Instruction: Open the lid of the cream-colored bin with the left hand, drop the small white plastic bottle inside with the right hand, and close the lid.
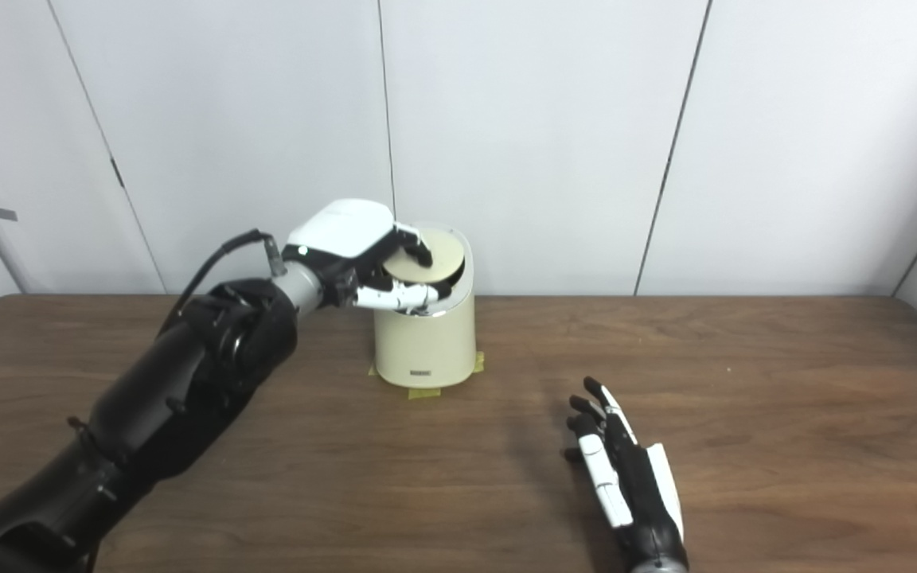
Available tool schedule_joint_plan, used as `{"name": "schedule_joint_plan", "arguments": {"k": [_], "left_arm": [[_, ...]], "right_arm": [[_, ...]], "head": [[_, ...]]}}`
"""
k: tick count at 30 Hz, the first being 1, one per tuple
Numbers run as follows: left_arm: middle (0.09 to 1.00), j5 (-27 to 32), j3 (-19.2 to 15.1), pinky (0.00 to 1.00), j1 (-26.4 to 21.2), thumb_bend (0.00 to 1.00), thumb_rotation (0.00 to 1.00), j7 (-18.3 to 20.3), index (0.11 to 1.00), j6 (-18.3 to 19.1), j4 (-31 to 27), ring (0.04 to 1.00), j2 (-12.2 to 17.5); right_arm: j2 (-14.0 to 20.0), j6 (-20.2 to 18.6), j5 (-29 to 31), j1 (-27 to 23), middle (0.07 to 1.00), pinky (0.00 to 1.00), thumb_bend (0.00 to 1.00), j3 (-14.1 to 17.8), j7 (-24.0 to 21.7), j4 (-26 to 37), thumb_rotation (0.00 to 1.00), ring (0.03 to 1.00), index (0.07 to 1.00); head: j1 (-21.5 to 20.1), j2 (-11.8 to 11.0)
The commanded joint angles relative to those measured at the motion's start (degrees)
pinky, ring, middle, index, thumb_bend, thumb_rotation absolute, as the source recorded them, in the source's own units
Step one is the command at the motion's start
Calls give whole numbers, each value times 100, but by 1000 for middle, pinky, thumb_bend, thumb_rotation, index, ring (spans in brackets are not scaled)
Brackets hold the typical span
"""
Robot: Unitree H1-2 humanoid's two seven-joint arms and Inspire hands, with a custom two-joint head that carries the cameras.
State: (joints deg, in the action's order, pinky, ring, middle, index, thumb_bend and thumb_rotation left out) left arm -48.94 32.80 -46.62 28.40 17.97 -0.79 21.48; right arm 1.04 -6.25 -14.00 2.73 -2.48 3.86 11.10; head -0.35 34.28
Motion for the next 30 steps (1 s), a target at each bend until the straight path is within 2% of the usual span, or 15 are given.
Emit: {"name": "schedule_joint_plan", "arguments": {"k": [1, 5, 8, 11, 16, 19, 23, 30], "left_arm": [[800, -221, 2, 830, -161, 599, 905, 112, 759, -142, -167, 839, 90], [810, -503, 47, 859, -64, 599, 931, 390, 769, -248, -151, 852, 58], [817, -799, 148, 933, -45, 586, 968, 586, 782, -365, -132, 862, 67], [816, -1031, 174, 992, 19, 584, 956, 683, 787, -445, -147, 876, 49], [812, -1218, 115, 1000, 143, 589, 920, 743, 784, -504, -143, 874, -7], [830, -1311, 93, 1000, 205, 597, 933, 801, 816, -557, -101, 884, -41], [873, -1739, 309, 1000, 267, 621, 955, 1168, 846, -667, -124, 934, -6], [882, -1922, 275, 1000, 391, 631, 989, 1428, 845, -738, -202, 951, -72]], "right_arm": [[-1, 4, -24, -125, 860, 653, 432, -9, -8, 207, 1000, 810, 934], [-13, -45, -31, -110, 862, 664, 443, -27, -21, 249, 1000, 809, 933], [-3, -73, -31, -102, 856, 658, 446, -39, -31, 292, 1000, 812, 934], [6, -159, -55, -100, 850, 647, 441, -47, -35, 351, 1000, 808, 934], [21, -275, -71, -106, 847, 650, 436, -49, -47, 412, 1000, 793, 940], [15, -340, -93, -100, 844, 651, 437, -61, -47, 454, 1000, 787, 939], [21, -348, -133, -96, 843, 648, 437, -79, -39, 500, 1000, 788, 940], [12, -420, -153, -98, 840, 658, 429, -81, -49, 553, 1000, 787, 940]], "head": [[-17, 8], [-39, 39], [-39, 62], [-39, 62], [-53, 89], [-82, 116], [-103, 146], [-119, 200]]}}
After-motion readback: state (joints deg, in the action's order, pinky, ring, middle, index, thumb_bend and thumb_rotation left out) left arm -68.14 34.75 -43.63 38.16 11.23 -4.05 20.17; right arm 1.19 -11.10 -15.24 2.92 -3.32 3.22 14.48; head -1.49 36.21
